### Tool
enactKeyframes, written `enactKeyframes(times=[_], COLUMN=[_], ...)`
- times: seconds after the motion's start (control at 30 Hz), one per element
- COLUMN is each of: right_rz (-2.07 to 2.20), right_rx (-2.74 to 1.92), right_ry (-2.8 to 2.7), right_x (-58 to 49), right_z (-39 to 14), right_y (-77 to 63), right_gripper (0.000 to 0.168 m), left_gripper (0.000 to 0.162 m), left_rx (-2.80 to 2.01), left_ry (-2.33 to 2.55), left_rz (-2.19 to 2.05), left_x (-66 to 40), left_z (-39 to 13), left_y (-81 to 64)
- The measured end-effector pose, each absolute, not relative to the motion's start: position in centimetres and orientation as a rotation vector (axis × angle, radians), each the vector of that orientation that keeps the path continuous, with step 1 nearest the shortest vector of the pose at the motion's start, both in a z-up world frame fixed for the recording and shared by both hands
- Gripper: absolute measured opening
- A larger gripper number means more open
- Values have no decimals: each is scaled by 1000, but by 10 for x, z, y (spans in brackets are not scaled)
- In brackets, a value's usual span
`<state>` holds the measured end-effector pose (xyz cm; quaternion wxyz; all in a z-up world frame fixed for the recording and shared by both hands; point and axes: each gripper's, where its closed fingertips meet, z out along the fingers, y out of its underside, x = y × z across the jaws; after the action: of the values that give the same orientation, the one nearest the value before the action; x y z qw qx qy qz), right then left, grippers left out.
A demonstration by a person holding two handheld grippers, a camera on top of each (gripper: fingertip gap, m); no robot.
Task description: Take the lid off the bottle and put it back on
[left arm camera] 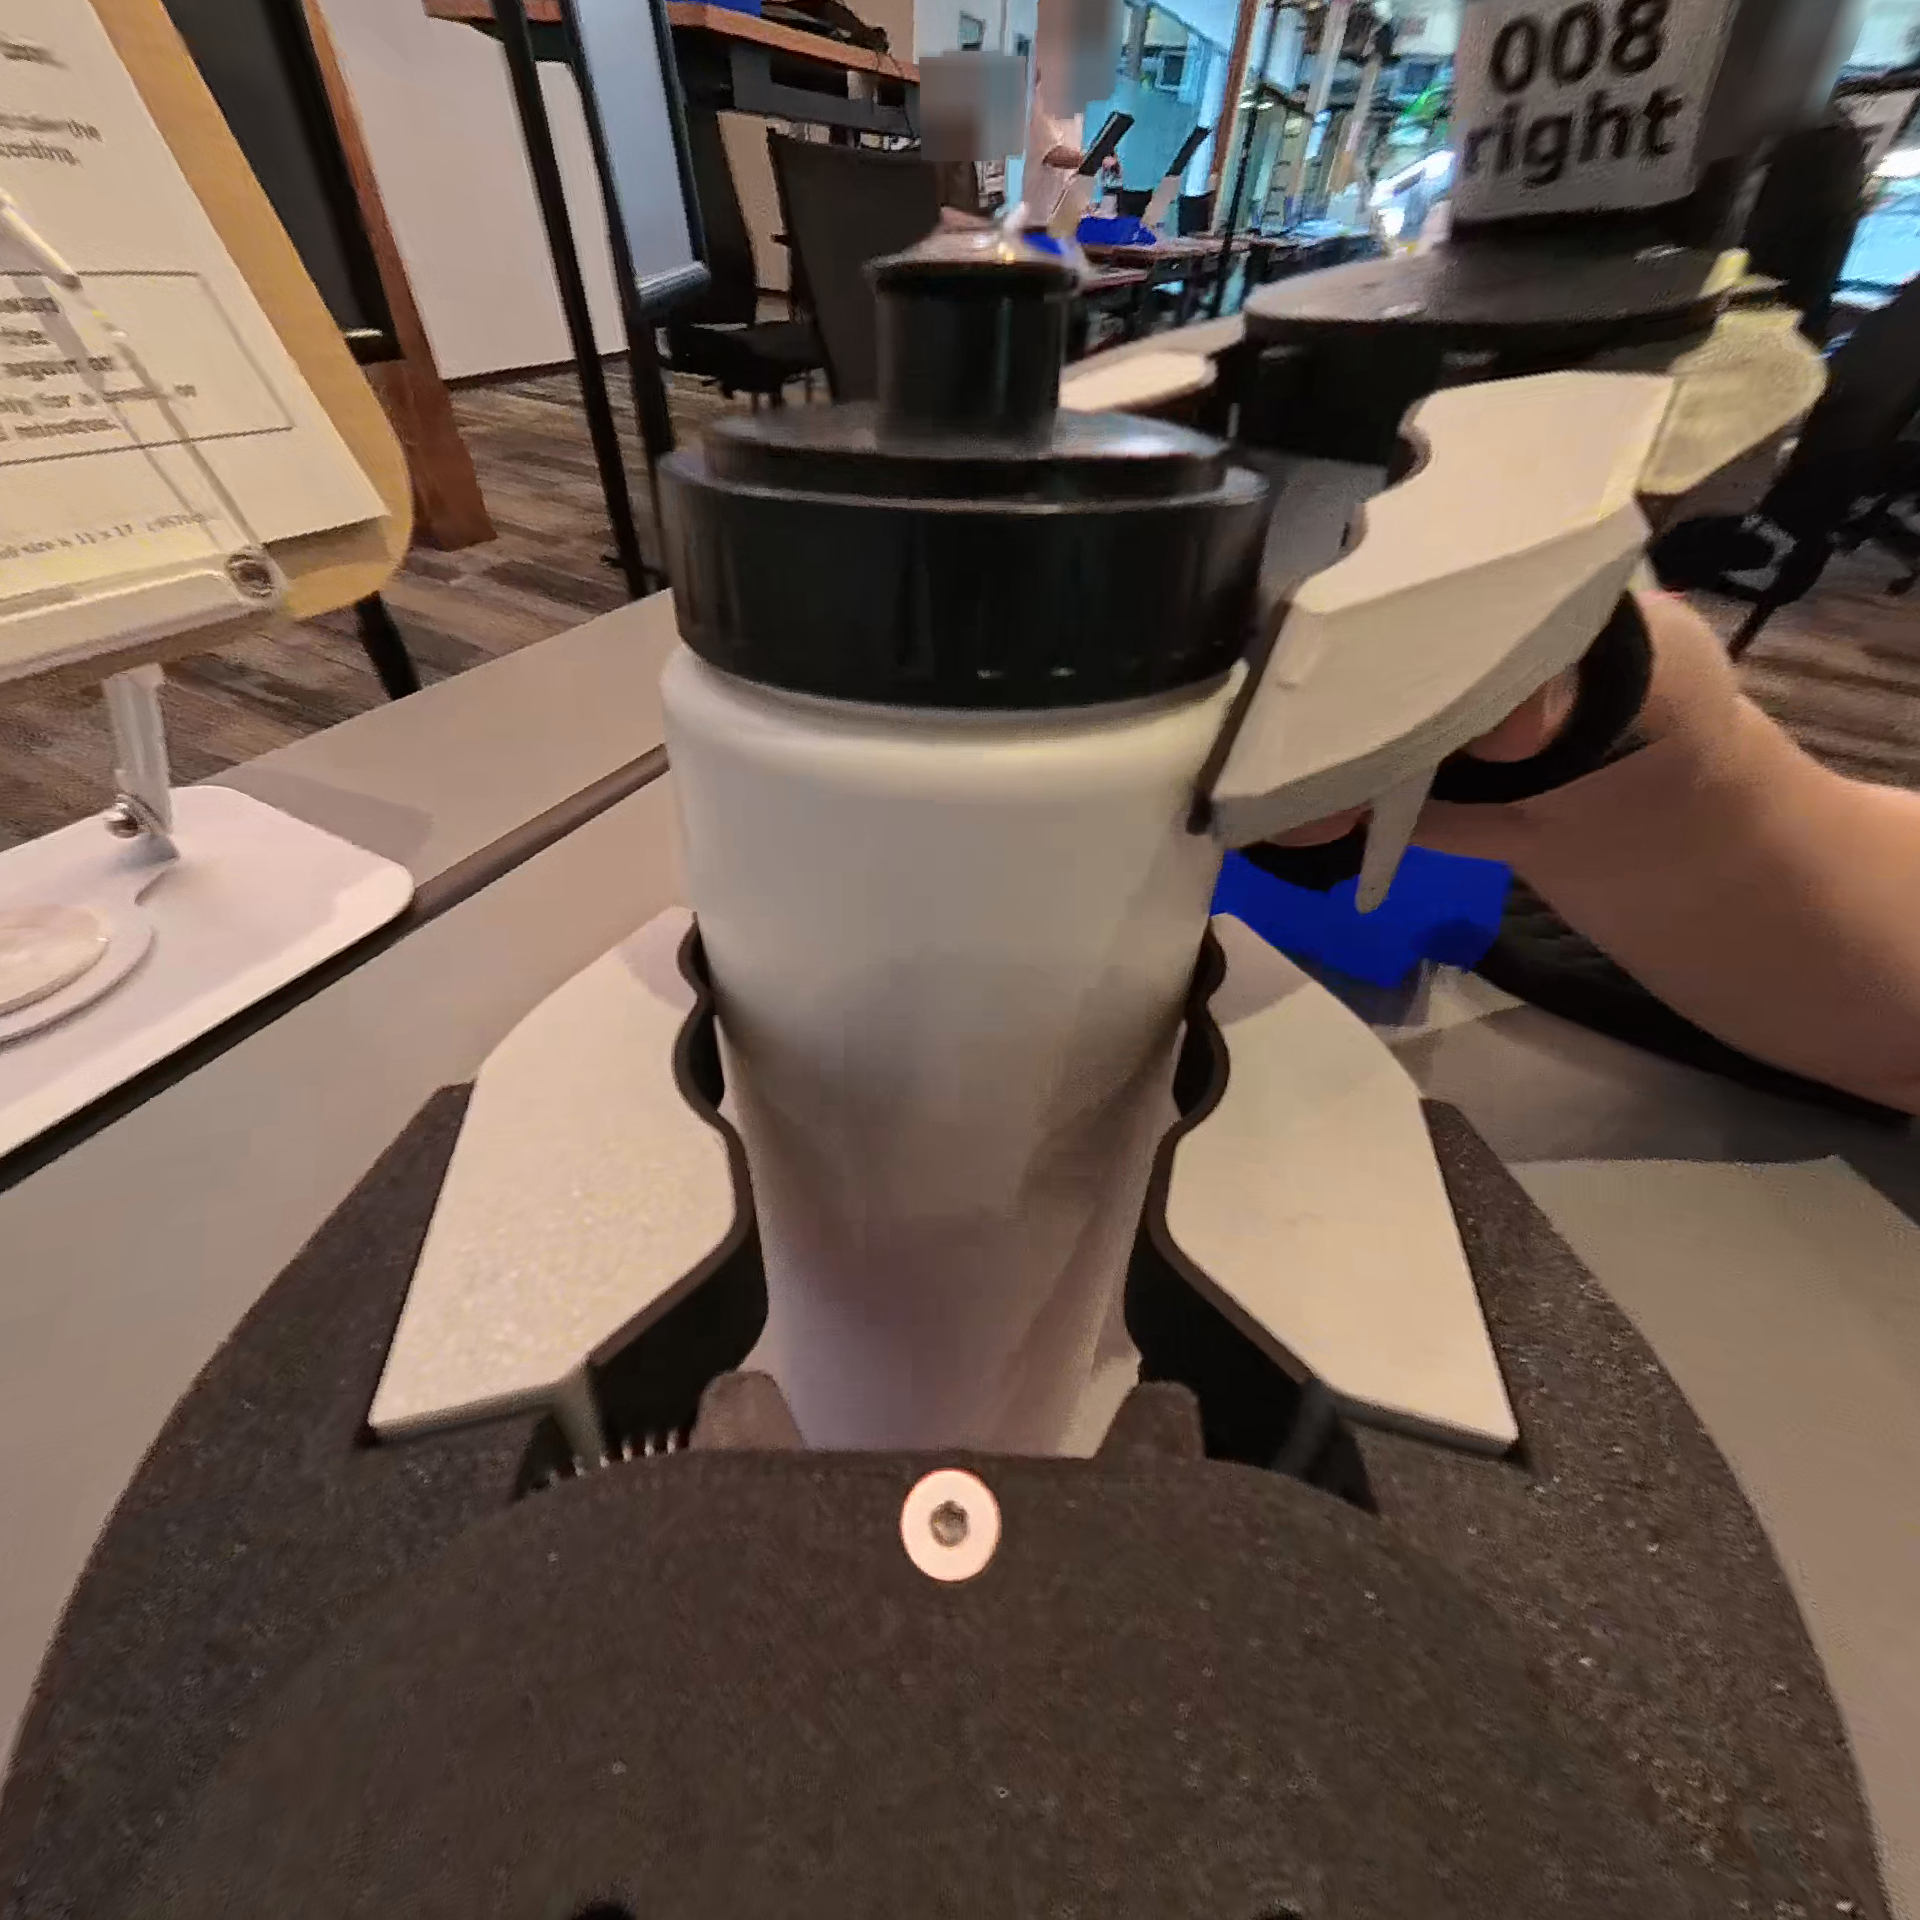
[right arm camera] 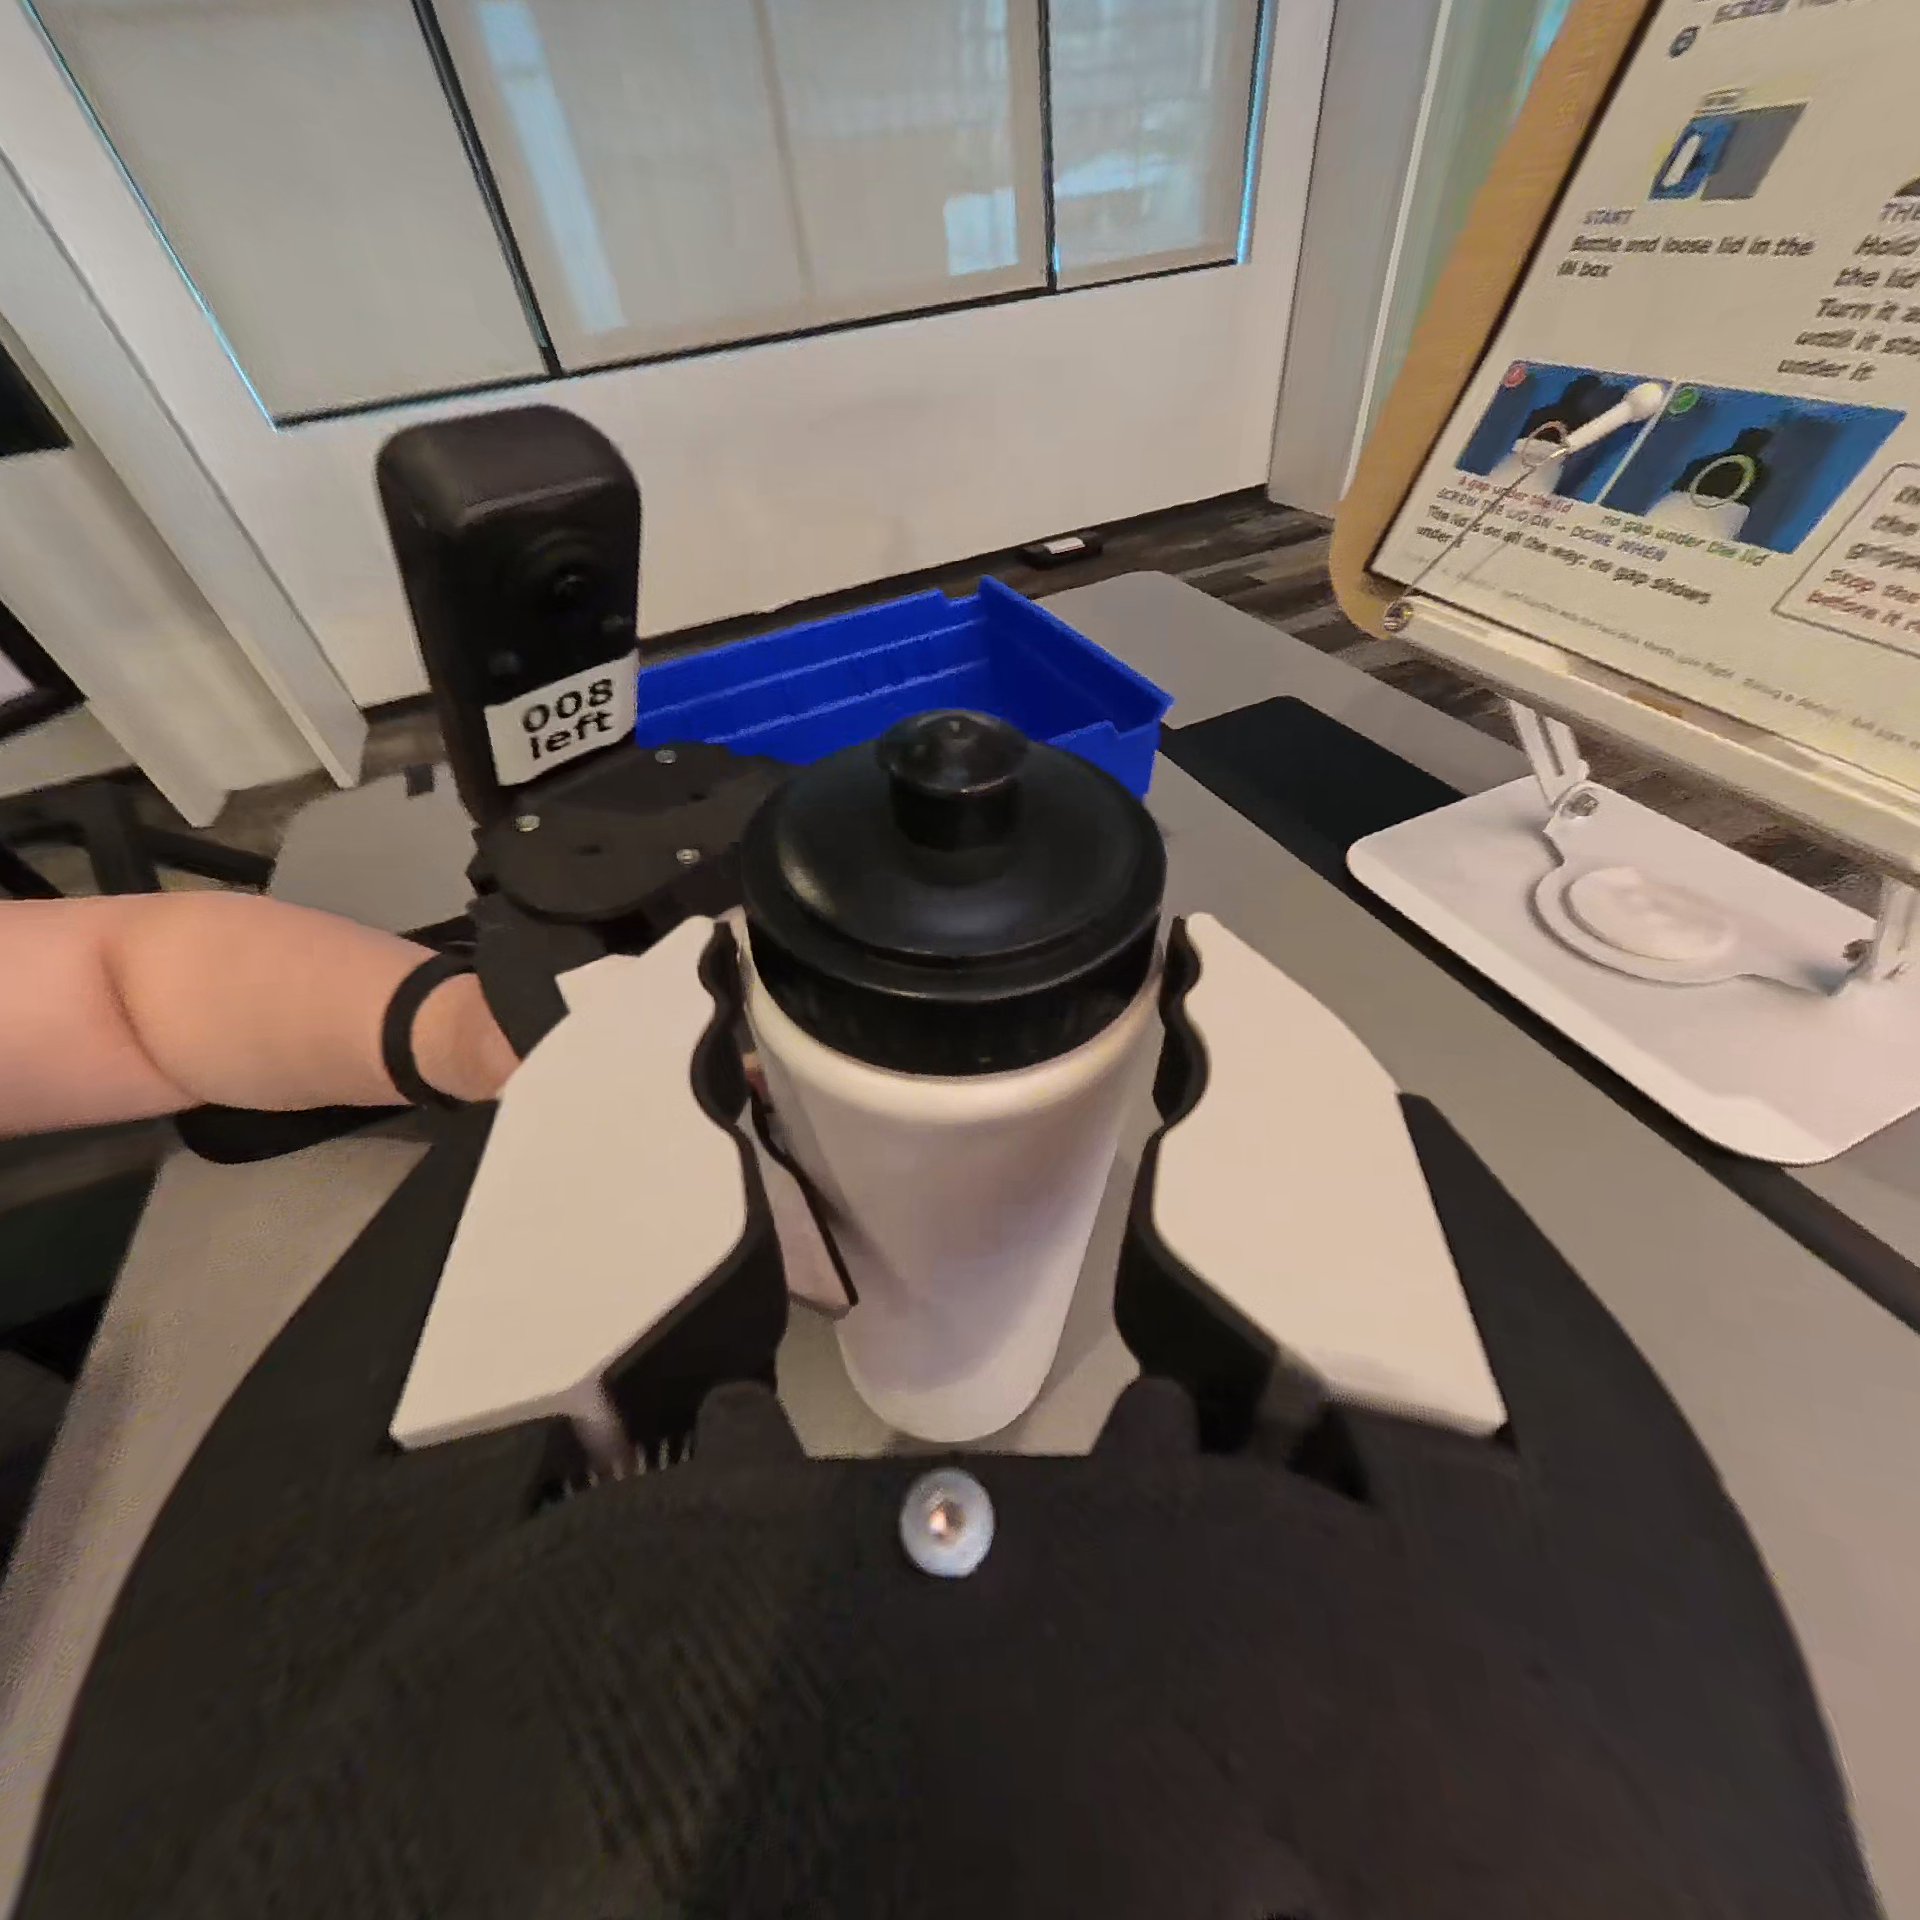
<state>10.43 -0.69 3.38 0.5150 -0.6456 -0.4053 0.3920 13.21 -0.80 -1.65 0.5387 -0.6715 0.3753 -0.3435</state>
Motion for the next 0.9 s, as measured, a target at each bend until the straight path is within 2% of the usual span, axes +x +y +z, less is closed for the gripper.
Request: enactKeyframes(times=[0.07, 0.17, 0.3, 0.77, 0.9], right_rz=[884, 855, 874, 899, 892], right_rx=[-1500, -1473, -1475, -1426, -1379], right_ry=[-981, -1010, -1007, -992, -898], right_x=[103, 99, 96, 97, 107], right_z=[35, 34, 28, 26, 49], right_y=[-6, -9, -8, -5, -4], right_gripper=[79, 79, 79, 79, 79], left_gripper=[85, 96, 83, 86, 86], left_rx=[-1582, -1455, -1362, -1474, -1480], left_ry=[868, 849, 821, 844, 863], left_rz=[-809, -830, -743, -734, -737], left_x=[129, 123, 114, 128, 130], left_z=[-16, -6, 0, -21, -22], left_y=[-8, -13, -10, -1, -2])
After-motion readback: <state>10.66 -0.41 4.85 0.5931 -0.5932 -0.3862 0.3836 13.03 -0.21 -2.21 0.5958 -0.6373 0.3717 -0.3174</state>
